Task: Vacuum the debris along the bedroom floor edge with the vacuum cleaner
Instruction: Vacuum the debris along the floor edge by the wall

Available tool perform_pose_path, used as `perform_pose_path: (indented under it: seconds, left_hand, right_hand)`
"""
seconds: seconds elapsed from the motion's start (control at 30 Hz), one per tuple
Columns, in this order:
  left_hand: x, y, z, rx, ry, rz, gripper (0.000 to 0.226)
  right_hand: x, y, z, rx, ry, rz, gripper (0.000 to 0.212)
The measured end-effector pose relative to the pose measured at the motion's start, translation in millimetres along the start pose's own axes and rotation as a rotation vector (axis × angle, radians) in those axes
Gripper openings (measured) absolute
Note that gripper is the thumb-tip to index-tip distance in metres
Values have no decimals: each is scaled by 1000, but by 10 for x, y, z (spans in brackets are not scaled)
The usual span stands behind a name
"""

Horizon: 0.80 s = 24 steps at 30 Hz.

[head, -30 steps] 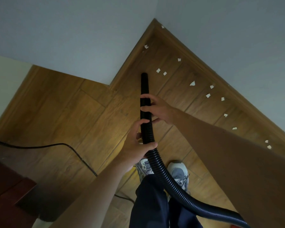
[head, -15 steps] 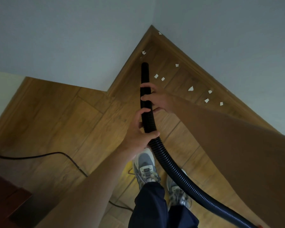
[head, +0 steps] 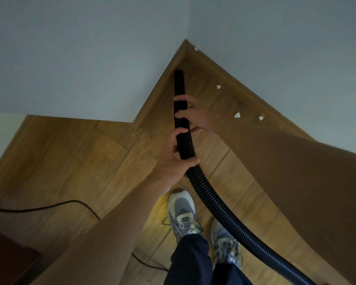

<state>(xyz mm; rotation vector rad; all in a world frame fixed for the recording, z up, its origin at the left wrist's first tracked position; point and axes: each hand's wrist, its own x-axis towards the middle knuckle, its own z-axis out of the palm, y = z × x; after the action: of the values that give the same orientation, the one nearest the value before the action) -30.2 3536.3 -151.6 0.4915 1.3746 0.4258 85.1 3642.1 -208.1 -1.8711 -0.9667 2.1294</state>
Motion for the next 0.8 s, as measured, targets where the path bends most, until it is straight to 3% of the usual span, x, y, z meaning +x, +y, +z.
perform_pose_path:
  seconds: [0.6,0.8]
  left_hand:
    - [-31,-102,-22,21,1,-13,70]
    - [-277,-246,-111,30,-69,-100,68]
  right_hand:
    - [-46,103,58,-6,-9,32,49]
    - [-259,354,158,72,-48,107,49]
